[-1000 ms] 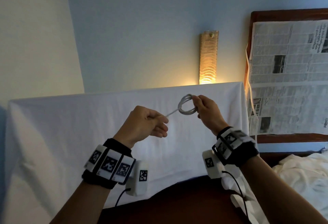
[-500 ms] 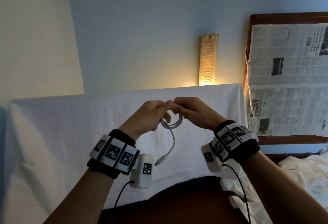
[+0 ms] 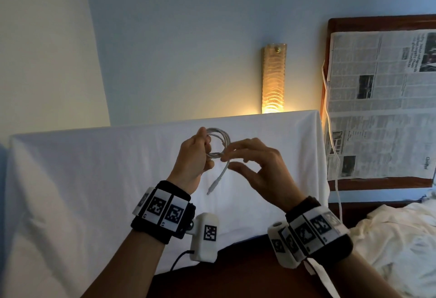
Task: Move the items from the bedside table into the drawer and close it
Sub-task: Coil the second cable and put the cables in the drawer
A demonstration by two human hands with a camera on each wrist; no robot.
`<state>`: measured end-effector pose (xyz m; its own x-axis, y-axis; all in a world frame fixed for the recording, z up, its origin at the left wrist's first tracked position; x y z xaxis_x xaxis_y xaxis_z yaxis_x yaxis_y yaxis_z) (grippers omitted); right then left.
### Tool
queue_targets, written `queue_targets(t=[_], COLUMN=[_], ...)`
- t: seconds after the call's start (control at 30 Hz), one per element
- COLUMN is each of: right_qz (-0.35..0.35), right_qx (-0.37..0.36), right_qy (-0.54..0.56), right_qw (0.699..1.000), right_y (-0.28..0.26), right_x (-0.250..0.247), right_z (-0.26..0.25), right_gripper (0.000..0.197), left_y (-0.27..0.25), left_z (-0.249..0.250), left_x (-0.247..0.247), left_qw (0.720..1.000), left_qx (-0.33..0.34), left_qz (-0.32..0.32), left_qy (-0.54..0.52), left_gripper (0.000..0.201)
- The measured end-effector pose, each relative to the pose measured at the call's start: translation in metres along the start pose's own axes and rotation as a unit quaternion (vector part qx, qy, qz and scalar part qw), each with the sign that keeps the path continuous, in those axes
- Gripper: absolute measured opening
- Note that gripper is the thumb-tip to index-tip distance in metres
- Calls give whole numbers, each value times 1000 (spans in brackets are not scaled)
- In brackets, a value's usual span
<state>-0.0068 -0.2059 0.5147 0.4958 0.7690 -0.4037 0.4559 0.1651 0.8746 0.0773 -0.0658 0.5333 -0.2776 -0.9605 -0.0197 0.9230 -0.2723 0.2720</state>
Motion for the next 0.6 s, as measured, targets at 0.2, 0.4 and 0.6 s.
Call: queue_targets(t=[0.2, 0.4, 0.6], right_qz=[221, 291, 168], right_qx=[224, 437, 493], right_qy=[322, 486, 441], right_qw=[893, 699, 731], right_y=[-10, -14, -1], right_x=[8, 15, 9], right_z=[5, 16, 18], right_gripper=[12, 11, 11], left_y=[-6, -10, -11], left_z=[0, -2, -1], left_x=[10, 15, 11], left_qw=[989, 987, 988], left_qx=[-18, -7, -5], left_qz=[-1, -21, -28], left_qy=[-148, -161, -154], left_gripper=[34, 37, 37])
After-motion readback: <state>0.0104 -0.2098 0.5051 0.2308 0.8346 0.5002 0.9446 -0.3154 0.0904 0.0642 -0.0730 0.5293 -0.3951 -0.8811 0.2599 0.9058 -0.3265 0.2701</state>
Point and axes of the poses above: each hand's wrist, its own y-axis towards the middle knuckle, its own x-axis out of the palm, z = x × y, the point moved 2 cm from there along y, towards the middle knuckle, and after that the axes turned 9 degrees about y, right-handed, at the moved point
